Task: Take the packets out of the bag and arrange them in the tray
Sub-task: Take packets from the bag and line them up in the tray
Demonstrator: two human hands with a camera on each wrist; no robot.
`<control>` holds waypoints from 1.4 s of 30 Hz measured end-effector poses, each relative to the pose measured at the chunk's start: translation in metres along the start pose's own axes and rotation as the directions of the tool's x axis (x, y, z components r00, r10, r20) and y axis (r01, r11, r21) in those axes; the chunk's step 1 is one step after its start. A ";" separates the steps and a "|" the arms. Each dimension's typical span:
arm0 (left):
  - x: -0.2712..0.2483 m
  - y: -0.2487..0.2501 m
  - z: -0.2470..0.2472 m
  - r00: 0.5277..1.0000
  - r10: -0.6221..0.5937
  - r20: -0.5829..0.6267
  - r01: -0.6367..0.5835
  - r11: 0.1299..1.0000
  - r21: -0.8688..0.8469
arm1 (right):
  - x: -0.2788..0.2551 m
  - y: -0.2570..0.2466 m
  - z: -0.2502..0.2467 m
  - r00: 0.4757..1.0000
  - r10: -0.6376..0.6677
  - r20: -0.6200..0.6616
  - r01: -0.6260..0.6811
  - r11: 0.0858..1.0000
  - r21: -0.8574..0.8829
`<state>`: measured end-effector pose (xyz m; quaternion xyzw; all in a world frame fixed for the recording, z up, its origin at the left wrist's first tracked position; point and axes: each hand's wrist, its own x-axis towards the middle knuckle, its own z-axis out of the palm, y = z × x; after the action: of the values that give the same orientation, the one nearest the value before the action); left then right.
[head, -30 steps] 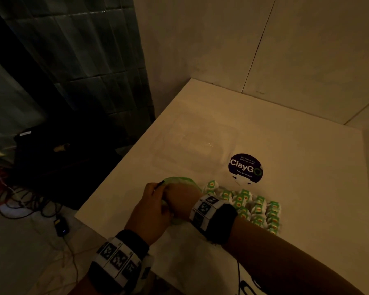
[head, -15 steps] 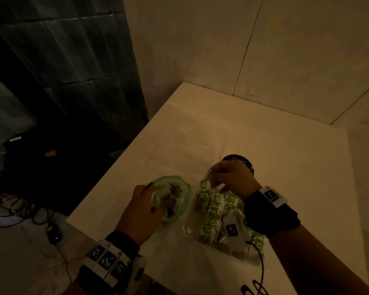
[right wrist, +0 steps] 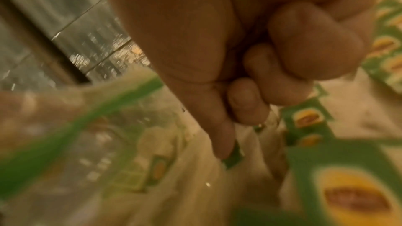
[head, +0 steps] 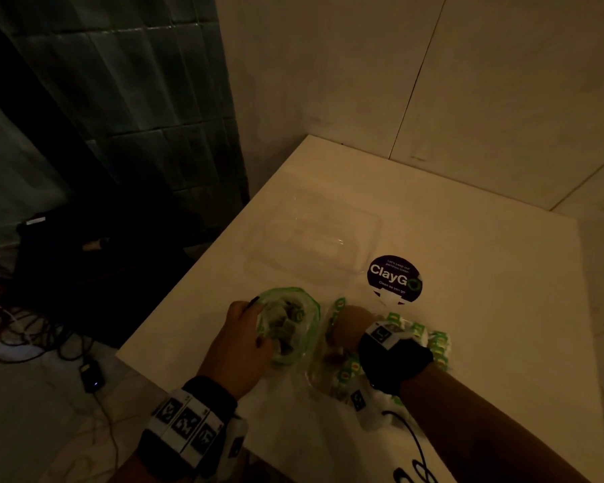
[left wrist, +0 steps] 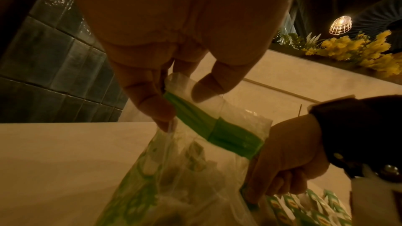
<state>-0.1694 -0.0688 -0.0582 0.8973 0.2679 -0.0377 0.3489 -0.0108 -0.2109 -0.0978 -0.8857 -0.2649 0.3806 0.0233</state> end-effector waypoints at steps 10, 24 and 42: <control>-0.004 0.000 -0.001 1.000 0.009 -0.006 -0.009 1.000 -0.030 | 0.002 0.012 -0.012 0.991 0.025 -0.130 -0.033 0.998 -0.059; -0.005 -0.001 -0.006 0.998 0.053 -0.025 -0.053 0.998 -0.026 | -0.048 0.025 -0.050 0.857 0.197 -0.476 0.209 0.711 0.672; 0.010 -0.040 -0.002 0.879 -0.476 0.008 0.333 0.603 -0.725 | -0.044 -0.058 0.004 0.931 -0.362 0.054 -0.217 -0.428 0.877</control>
<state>-0.1812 -0.0387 -0.0831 0.6078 0.4896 0.0735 0.6209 -0.0650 -0.1831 -0.0576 -0.3446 0.1190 0.5663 0.7392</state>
